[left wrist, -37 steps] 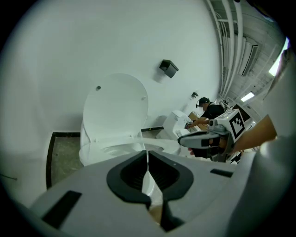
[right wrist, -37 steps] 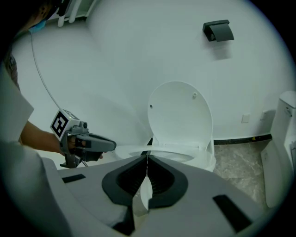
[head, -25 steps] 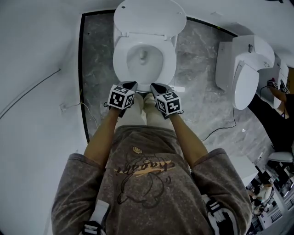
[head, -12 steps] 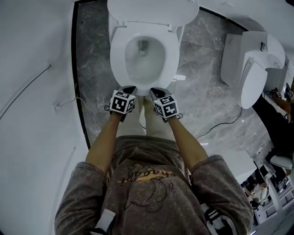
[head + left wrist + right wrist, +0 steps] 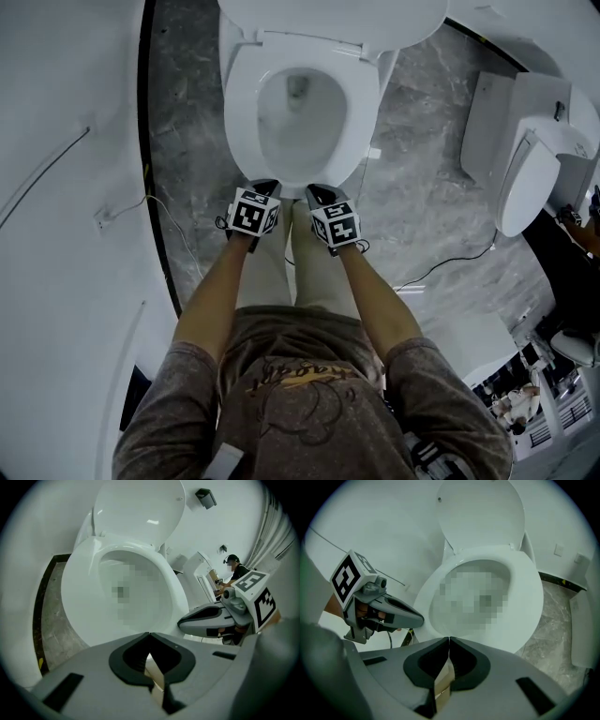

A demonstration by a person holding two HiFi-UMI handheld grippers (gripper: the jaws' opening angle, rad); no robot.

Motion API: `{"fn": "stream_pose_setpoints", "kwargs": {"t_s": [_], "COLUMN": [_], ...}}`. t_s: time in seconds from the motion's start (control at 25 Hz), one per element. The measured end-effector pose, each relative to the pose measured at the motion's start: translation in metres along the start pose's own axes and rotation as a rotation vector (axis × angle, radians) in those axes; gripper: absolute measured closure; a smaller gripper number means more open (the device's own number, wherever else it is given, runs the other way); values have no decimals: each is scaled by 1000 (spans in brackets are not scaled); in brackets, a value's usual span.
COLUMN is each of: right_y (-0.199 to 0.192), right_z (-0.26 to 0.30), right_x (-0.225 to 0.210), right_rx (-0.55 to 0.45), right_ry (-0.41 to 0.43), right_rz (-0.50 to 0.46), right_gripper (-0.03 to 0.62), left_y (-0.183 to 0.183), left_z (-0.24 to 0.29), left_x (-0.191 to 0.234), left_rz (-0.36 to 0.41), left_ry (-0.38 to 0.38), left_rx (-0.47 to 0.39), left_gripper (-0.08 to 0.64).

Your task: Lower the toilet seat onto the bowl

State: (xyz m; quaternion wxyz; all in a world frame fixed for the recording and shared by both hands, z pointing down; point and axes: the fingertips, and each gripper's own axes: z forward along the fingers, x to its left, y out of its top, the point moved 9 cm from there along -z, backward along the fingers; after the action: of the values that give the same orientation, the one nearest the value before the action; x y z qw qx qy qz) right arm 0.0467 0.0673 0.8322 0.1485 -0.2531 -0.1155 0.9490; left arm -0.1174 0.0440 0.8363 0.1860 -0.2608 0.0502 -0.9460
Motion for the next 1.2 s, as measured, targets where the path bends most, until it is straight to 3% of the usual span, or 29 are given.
{"fn": "stream_pose_setpoints", "kwargs": {"t_s": [0.48,0.68,1.0,1.2], "right_y": [-13,-5,75,117], "right_z": [40,27,-77,-165], "right_x": [-11,-11,1,20], "right_rx": [24,-16,-275,-422], "right_ry": [-33,-6,-36,-61], "right_rz": [-16,-1,5,-20], "right_gripper": [563,563,563,563], "left_y": [-11,-3,73,120], "left_z": [39,25,-74,-163], "left_x": [17,20,-8,-52], "left_rz": [44,-1,-16,32], "left_ry": [15,-21,19,44], "left_rx": [38,26,-237,-397], "left_gripper": [551,551,551,551]}}
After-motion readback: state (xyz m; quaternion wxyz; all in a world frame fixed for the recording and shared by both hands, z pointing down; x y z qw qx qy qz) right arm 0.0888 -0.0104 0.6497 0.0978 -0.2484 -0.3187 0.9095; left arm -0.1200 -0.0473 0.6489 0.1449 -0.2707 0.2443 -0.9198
